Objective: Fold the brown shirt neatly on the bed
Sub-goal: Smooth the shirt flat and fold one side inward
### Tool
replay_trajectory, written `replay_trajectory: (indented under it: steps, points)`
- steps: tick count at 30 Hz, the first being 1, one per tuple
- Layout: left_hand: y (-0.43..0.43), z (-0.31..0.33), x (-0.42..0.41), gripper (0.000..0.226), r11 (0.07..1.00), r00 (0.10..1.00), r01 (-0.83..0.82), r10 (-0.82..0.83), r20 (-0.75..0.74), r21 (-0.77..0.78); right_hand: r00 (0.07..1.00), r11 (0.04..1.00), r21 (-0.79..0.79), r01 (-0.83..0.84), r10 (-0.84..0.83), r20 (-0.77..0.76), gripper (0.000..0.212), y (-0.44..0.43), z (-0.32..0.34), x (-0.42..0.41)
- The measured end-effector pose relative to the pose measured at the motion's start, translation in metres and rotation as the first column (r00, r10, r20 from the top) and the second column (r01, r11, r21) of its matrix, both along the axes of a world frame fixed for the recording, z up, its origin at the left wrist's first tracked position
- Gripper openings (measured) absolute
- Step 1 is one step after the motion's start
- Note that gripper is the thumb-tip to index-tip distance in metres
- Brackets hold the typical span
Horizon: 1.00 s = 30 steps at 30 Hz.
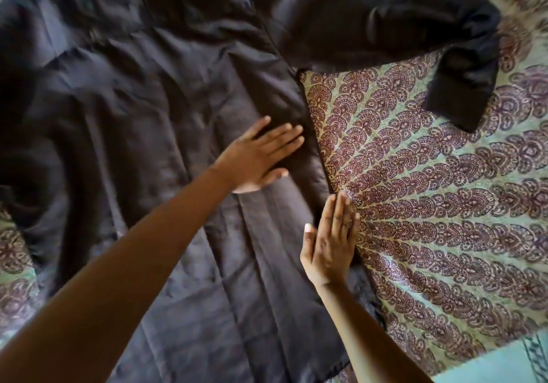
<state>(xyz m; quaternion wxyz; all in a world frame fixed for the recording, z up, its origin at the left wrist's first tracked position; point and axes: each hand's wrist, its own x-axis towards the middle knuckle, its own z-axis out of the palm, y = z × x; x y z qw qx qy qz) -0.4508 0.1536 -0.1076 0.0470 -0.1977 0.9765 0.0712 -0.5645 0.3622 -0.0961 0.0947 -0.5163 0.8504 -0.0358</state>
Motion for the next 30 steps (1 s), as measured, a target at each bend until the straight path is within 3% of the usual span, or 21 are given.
replay_trajectory:
  steps: [2, 5, 8, 10, 11, 13, 15, 19, 20, 22, 23, 24, 26, 28, 29, 30]
  points:
    - [0.017, -0.003, 0.014, 0.060, 0.999, 0.999, 0.017, -0.018, 0.036, 0.035, 0.995, 0.995, -0.049, -0.091, 0.092, 0.022, 0.063, -0.032, -0.001, 0.002]
    - [-0.006, -0.009, 0.051, 0.057, 0.956, 0.955, -0.294, 0.294, 0.047, -0.008, 0.994, 0.991, -0.081, -0.106, 0.109, 0.029, 0.061, -0.076, -0.008, -0.005]
    - [-0.041, -0.003, 0.091, 0.059, 0.766, 0.768, -0.640, 0.636, 0.076, 0.053, 1.000, 0.993, -0.114, 0.006, -0.005, 0.009, 0.058, -0.105, -0.005, -0.011]
    - [-0.047, 0.006, 0.103, 0.060, 0.670, 0.675, -0.738, 0.734, 0.075, 0.076, 0.993, 0.982, -0.149, 0.119, -0.114, 0.040, 0.056, -0.125, 0.002, -0.013]
    - [-0.042, 0.011, 0.105, 0.060, 0.643, 0.647, -0.762, 0.761, 0.051, 0.081, 0.975, 0.971, -0.136, 0.198, -0.182, 0.126, 0.053, -0.138, 0.008, -0.014]
    - [-0.023, 0.016, 0.110, 0.059, 0.594, 0.599, -0.798, 0.800, 0.022, 0.100, 0.879, 0.929, -0.012, 0.369, -0.345, 0.328, 0.039, -0.161, 0.012, -0.025]
    - [0.004, 0.014, 0.117, 0.060, 0.538, 0.548, -0.834, 0.834, 0.062, 0.123, 0.777, 0.902, 0.061, 0.428, -0.401, 0.484, 0.025, -0.174, 0.015, -0.035]
    - [0.035, 0.005, 0.125, 0.060, 0.486, 0.499, -0.866, 0.854, 0.147, 0.114, 0.709, 0.936, -0.085, 0.340, -0.196, 0.678, 0.013, -0.165, 0.023, -0.048]
    - [0.035, 0.004, 0.125, 0.058, 0.484, 0.497, -0.867, 0.855, 0.151, 0.115, 0.629, 0.933, -0.054, 0.355, -0.196, 0.752, 0.013, -0.160, 0.023, -0.051]
    - [0.033, 0.004, 0.123, 0.056, 0.483, 0.499, -0.866, 0.850, 0.171, 0.127, 0.386, 0.919, 0.108, 0.379, -0.263, 0.884, 0.016, -0.154, 0.025, -0.059]
    - [0.033, 0.004, 0.123, 0.056, 0.481, 0.498, -0.867, 0.848, 0.179, 0.132, 0.306, 0.924, 0.187, 0.332, -0.293, 0.906, 0.018, -0.152, 0.027, -0.065]
    - [0.033, 0.005, 0.123, 0.057, 0.479, 0.497, -0.867, 0.849, 0.181, 0.136, 0.288, 0.931, 0.246, 0.268, -0.321, 0.902, 0.018, -0.151, 0.028, -0.070]
    - [0.033, 0.006, 0.125, 0.058, 0.481, 0.501, -0.865, 0.845, 0.189, 0.140, 0.352, 0.930, 0.282, 0.236, -0.352, 0.867, 0.017, -0.148, 0.028, -0.078]
    - [0.032, 0.005, 0.126, 0.060, 0.489, 0.511, -0.859, 0.834, 0.206, 0.153, 0.402, 0.917, 0.223, 0.330, -0.350, 0.846, 0.019, -0.148, 0.029, -0.078]
    - [0.032, 0.005, 0.127, 0.061, 0.495, 0.519, -0.854, 0.829, 0.208, 0.158, 0.451, 0.914, 0.171, 0.369, -0.337, 0.827, 0.020, -0.148, 0.028, -0.074]
    - [0.031, 0.005, 0.128, 0.061, 0.501, 0.525, -0.850, 0.826, 0.203, 0.160, 0.559, 0.921, 0.104, 0.376, -0.315, 0.767, 0.026, -0.147, 0.027, -0.067]
